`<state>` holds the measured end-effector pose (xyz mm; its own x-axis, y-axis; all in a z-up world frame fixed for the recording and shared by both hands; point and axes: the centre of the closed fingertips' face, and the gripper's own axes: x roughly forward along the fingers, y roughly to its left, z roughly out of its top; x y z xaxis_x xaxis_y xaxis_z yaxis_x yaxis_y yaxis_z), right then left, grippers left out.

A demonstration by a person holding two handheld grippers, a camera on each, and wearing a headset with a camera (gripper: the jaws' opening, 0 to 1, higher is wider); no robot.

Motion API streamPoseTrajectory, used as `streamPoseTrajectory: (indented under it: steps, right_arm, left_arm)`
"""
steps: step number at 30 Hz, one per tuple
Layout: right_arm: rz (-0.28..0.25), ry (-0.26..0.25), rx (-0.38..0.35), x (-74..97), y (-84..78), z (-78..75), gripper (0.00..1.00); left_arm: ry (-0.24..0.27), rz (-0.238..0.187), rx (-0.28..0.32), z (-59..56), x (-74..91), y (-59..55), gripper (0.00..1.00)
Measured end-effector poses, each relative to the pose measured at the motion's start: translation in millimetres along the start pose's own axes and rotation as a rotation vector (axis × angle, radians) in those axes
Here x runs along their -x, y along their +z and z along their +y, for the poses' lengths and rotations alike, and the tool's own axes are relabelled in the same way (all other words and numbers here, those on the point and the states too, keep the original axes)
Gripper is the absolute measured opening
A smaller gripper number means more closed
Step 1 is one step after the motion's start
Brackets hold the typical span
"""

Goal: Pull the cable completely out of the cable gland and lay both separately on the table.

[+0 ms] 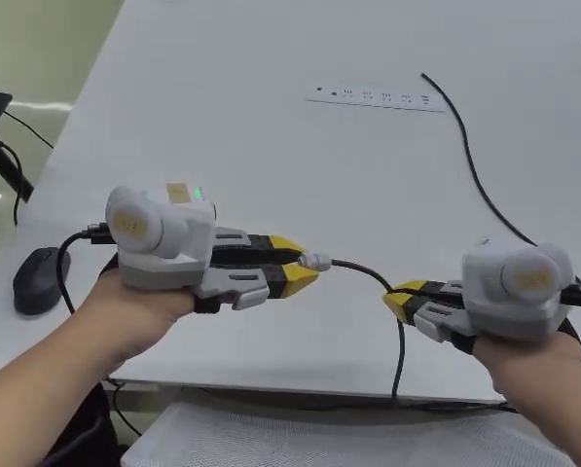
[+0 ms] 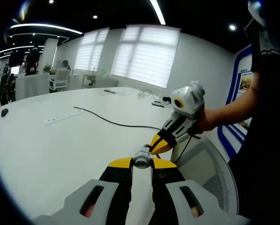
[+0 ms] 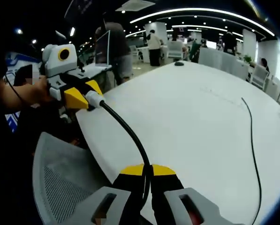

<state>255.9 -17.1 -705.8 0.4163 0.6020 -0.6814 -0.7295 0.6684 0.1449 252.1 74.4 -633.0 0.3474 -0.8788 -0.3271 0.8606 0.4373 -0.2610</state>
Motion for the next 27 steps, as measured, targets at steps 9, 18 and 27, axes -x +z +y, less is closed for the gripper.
streamPoseTrajectory:
  steps: [9, 18, 27]
  right_arm:
    - [-0.016, 0.009, -0.034, 6.9, -6.8, -4.9, 0.00]
    - [-0.021, 0.016, 0.000, 7.3, 5.9, -2.7, 0.00]
    - [-0.030, 0.018, 0.058, 12.0, 40.2, -1.9, 0.00]
  left_arm:
    - [0.036, -0.012, 0.030, 7.1, 5.8, -4.3, 0.15]
    - [0.031, -0.009, 0.036, 5.8, 0.2, -8.8, 0.15]
    - [0.012, -0.006, 0.023, 8.8, -4.6, -18.4, 0.15]
